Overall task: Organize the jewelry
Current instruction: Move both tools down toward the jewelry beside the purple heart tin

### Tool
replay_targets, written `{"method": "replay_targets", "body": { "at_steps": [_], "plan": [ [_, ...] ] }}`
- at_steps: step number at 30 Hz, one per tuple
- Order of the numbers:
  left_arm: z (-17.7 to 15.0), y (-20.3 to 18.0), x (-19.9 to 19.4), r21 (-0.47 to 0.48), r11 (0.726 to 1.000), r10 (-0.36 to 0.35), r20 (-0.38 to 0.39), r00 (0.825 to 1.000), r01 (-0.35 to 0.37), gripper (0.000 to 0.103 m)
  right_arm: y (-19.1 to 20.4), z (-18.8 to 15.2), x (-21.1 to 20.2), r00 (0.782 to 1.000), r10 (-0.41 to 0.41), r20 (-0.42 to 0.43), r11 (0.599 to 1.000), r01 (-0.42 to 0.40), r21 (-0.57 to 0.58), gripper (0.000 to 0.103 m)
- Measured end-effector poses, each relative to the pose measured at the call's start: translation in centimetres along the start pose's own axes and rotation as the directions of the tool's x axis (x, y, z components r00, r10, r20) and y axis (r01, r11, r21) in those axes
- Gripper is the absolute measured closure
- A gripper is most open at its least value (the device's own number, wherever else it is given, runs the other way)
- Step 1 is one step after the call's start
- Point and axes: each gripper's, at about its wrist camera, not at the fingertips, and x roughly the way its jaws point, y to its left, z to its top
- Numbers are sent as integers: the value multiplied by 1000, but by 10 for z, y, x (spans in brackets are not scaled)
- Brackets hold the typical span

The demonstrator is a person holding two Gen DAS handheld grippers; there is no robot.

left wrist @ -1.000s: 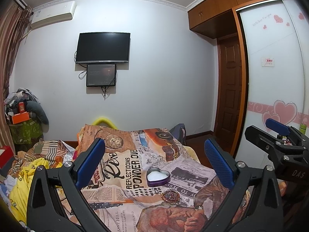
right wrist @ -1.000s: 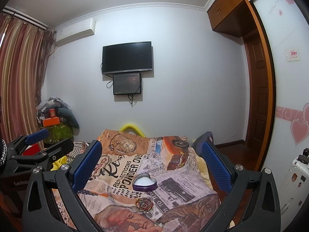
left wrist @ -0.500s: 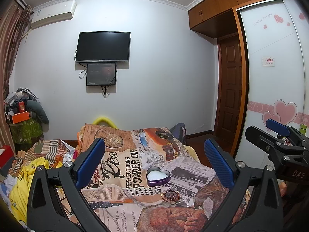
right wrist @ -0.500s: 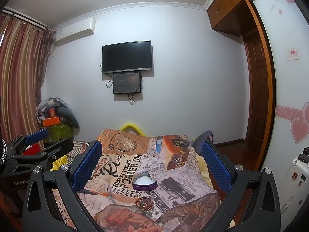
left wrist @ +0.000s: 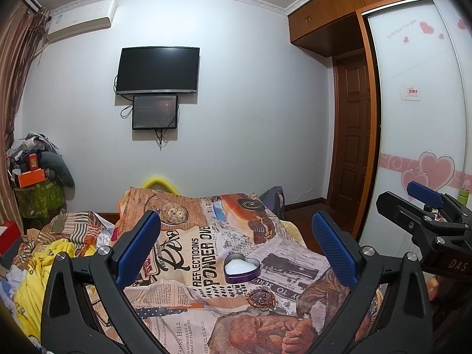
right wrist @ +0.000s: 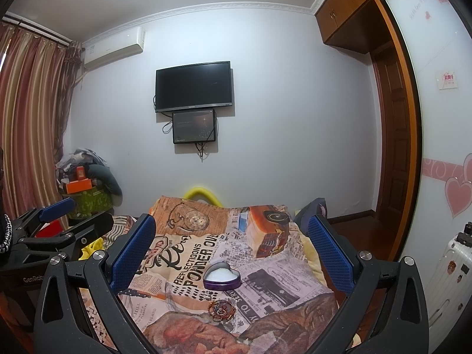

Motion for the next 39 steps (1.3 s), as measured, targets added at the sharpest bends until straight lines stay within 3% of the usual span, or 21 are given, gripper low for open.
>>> {"method": "replay_targets", "body": {
  "at_steps": [13,22,27,33,39],
  "plan": [
    [-2,-2,15,7,1000,3,-35,999,-2,0,-7,-4,6,1000,-15,-22,1000,15,4,1],
    [-17,-1,59,8,1000,8,-149,989,-7,0,-30,-22,31,990,-71,-120,997,72,7,1],
    [-38,5,101,11,1000,23,-273,962,-20,0,-46,-36,52,974,-104,-202,994,111,19,1],
    [-74,13,152,16,1000,30,-431,902,-25,0,-64,-58,81,938,-129,-323,989,144,24,1],
    [-101,11,183,19,1000,6,-536,844,5,0,-70,-85,109,896,-113,-430,992,126,2,1]
  ]
}}
